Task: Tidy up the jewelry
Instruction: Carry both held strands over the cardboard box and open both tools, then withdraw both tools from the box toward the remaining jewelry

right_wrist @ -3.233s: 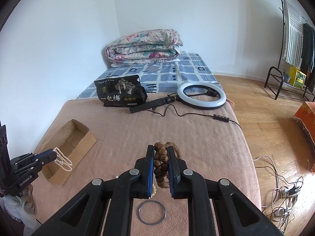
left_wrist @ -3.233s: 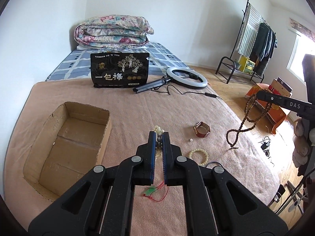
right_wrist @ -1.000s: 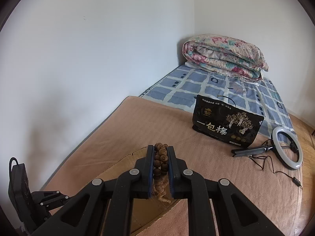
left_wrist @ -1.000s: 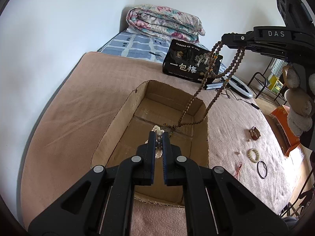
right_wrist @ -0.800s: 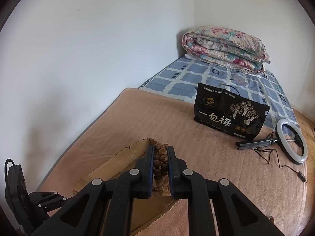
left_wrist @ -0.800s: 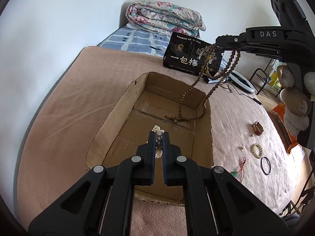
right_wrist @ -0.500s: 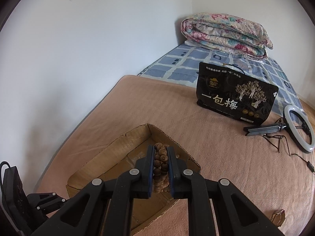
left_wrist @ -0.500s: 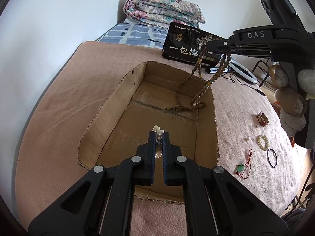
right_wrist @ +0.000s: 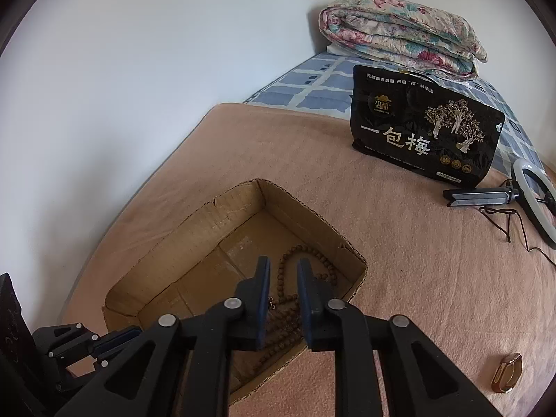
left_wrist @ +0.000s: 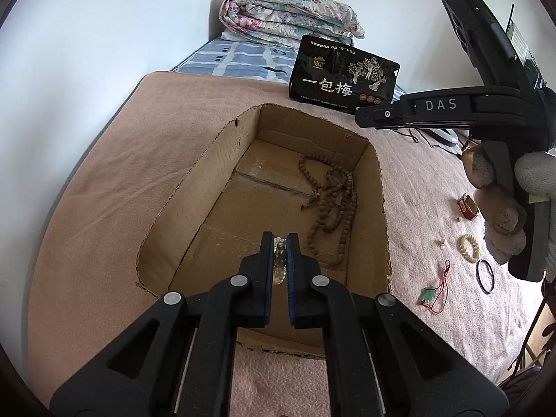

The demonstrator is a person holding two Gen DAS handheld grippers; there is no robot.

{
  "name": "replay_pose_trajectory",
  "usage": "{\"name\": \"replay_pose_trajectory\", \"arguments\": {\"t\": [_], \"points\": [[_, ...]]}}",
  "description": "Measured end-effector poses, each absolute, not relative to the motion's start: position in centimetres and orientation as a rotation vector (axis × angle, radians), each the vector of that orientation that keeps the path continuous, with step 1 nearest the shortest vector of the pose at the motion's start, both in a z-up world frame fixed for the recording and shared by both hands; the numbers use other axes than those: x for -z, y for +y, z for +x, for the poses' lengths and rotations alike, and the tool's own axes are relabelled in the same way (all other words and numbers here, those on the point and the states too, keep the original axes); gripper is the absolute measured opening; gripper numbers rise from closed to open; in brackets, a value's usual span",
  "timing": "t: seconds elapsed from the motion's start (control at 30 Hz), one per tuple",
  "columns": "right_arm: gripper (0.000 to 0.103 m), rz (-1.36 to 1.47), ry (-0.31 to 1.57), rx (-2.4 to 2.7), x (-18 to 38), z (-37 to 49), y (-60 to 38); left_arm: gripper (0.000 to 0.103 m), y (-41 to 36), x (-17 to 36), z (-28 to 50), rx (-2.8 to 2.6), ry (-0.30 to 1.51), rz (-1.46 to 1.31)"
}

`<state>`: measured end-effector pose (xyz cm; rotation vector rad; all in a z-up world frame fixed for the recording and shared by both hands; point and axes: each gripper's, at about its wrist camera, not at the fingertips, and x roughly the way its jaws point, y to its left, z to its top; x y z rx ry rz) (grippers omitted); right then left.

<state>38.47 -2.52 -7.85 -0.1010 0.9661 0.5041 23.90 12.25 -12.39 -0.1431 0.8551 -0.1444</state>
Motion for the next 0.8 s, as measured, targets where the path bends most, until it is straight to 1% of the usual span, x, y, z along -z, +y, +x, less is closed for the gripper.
{"name": "replay_pose_trajectory", "arguments": {"t": [0.03,0.07,0.1,0.13,0.17,0.2,0.23,0.57,0.67,0.8], "points": [[0.033,-0.104,0.961,-0.503,7.8,38.3,-2.6,0.006,12.2,12.4,23.9,0.145,0.856,-0.144],[0.035,-0.11,0.956,-0.503,7.8,38.2,-2.6,0.011,12.3,12.4,23.9,0.143,0.857,-0.143],[0.042,-0.118,0.954,-0.501,7.8,38.0,-2.6,0.025,12.3,12.3,23.9,0.139,0.854,-0.14],[0.057,-0.125,0.952,-0.499,7.8,37.9,-2.6,0.04,12.2,12.2,23.8,0.131,0.847,-0.136],[0.066,-0.129,0.948,-0.495,7.7,37.7,-2.7,0.045,12.2,12.1,23.6,0.123,0.838,-0.133],[0.079,-0.129,0.938,-0.49,7.6,37.5,-2.8,0.047,12.2,12.0,23.5,0.12,0.83,-0.134],[0.084,-0.128,0.928,-0.485,7.5,37.3,-3.0,0.047,12.2,11.9,23.4,0.12,0.83,-0.135],[0.09,-0.126,0.9,-0.45,6.5,35.9,-4.9,0.047,11.1,10.5,22.4,0.119,0.808,-0.103],[0.093,-0.119,0.886,-0.437,5.9,35.3,-5.8,0.047,10.4,10.1,22.0,0.123,0.803,-0.09],[0.1,-0.116,0.858,-0.406,4.9,34.5,-7.2,0.047,9.6,9.5,21.5,0.132,0.795,-0.084]]}}
